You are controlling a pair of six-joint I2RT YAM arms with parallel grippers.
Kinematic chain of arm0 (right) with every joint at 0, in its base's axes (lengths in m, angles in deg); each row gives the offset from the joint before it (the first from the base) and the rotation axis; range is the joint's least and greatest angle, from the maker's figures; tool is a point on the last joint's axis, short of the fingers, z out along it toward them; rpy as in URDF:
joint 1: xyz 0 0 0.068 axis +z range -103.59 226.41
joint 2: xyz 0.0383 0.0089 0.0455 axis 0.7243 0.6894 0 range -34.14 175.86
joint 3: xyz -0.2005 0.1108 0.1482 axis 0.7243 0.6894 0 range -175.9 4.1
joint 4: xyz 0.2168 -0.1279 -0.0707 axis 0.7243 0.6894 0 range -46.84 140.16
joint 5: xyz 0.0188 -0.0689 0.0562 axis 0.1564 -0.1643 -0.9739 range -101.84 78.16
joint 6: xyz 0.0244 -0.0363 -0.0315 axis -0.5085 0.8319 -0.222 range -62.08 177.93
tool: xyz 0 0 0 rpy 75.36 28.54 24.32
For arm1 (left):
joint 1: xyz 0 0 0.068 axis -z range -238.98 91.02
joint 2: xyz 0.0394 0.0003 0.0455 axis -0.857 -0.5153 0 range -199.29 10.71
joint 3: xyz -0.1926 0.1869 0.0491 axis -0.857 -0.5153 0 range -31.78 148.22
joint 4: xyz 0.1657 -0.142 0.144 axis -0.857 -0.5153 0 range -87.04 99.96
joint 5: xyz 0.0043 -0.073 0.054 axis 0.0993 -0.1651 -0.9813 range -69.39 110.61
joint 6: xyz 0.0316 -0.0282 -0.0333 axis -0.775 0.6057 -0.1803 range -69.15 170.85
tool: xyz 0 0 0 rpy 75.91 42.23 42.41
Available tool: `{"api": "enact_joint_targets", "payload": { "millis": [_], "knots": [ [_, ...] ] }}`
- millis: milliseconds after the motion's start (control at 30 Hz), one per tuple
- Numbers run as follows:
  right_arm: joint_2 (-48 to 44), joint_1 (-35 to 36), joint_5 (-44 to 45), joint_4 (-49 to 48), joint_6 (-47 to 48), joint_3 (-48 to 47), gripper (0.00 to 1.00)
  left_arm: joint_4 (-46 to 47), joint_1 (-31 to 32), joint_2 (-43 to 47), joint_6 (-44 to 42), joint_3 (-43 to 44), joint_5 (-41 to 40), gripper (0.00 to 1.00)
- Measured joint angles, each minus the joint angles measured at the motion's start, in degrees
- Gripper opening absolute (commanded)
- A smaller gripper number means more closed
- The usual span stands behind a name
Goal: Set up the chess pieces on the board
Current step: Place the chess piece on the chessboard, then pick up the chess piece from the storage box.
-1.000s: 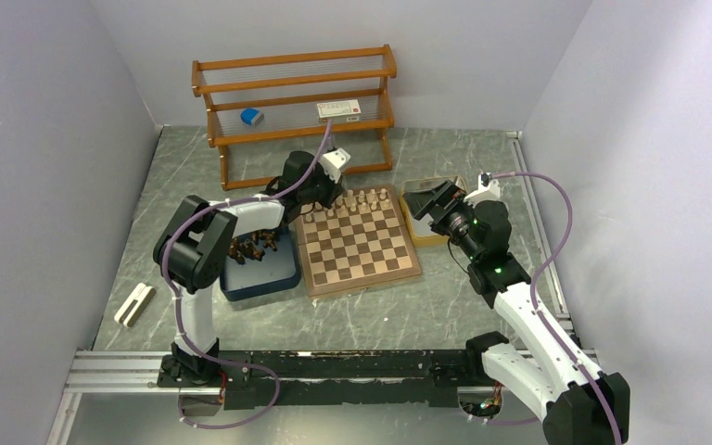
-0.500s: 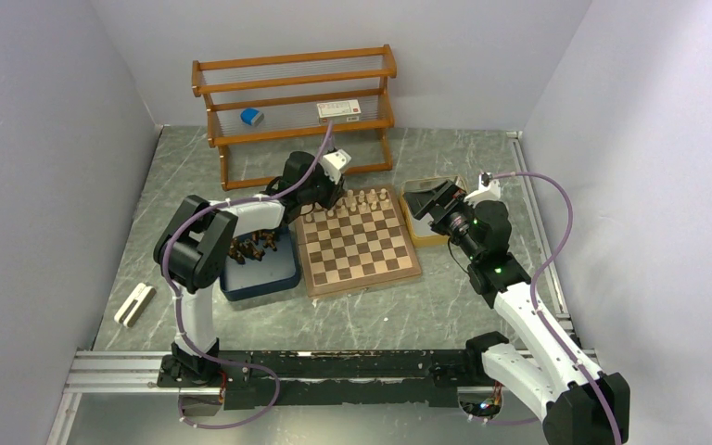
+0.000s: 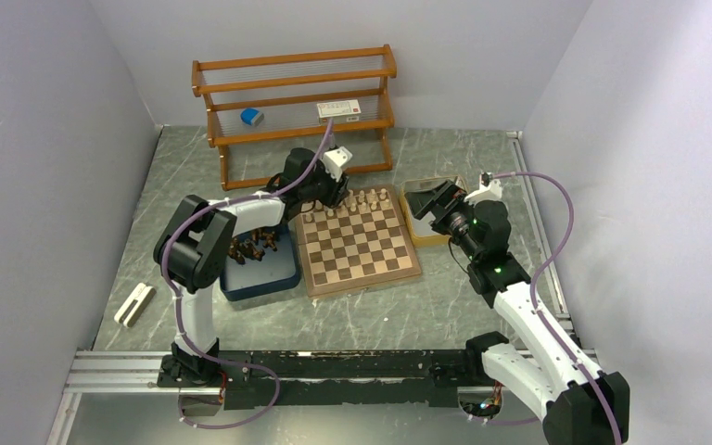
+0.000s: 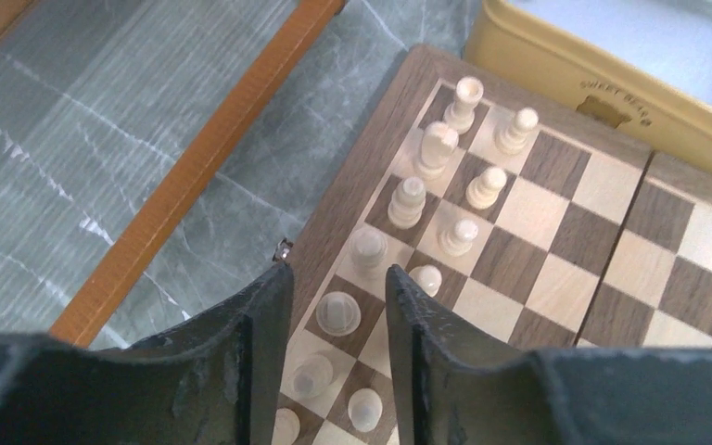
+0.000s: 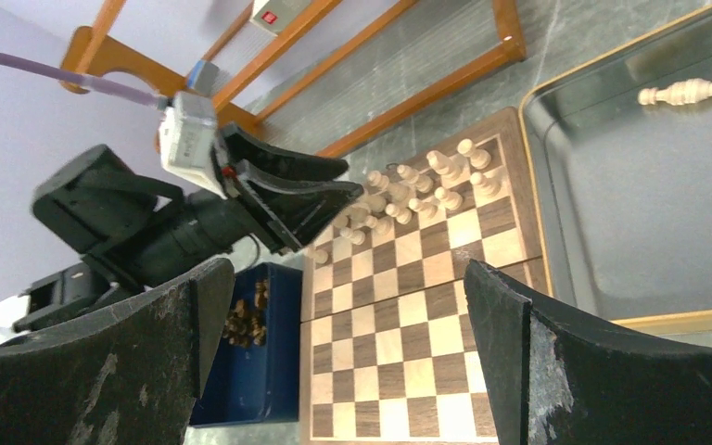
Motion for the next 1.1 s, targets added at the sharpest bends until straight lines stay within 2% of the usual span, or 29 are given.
{"api": "enact_joint_targets", "payload": {
  "millis": [200, 400, 433, 467, 500, 800, 933, 1100],
  "knots": [
    [1.8, 0.0, 3.3, 2.1, 1.3, -1.0, 1.00, -0.2, 0.0, 0.8, 0.2, 1.1, 0.8, 0.53],
    [5.9, -0.1, 6.3, 3.4, 1.5, -3.5, 1.00, -2.0, 0.0, 5.5, 0.3, 1.2, 0.8, 0.56],
    [6.9, -0.1, 6.9, 3.6, 1.7, -4.0, 1.00, -2.6, 0.0, 6.6, 0.4, 1.3, 0.7, 0.81],
    [7.8, -0.1, 7.3, 3.8, 1.9, -4.4, 1.00, -3.4, 0.0, 8.4, 0.4, 1.3, 0.7, 0.97],
    [9.0, -0.1, 7.9, 4.0, 2.5, -5.1, 0.98, -4.0, 0.0, 9.9, 0.0, 1.4, 0.6, 0.99],
    [20.1, -0.5, 12.5, 2.0, 11.9, -10.0, 0.82, -9.4, 0.0, 28.2, -0.3, -0.5, 0.7, 1.00],
    [25.2, -0.8, 14.6, 0.8, 19.5, -11.2, 0.65, -13.5, 0.0, 37.2, -0.9, -5.1, 0.7, 1.00],
    [31.3, -2.4, 16.3, 0.0, 28.8, -13.5, 0.59, -18.5, 0.0, 46.0, -0.1, -12.9, -0.7, 0.96]
  ]
}}
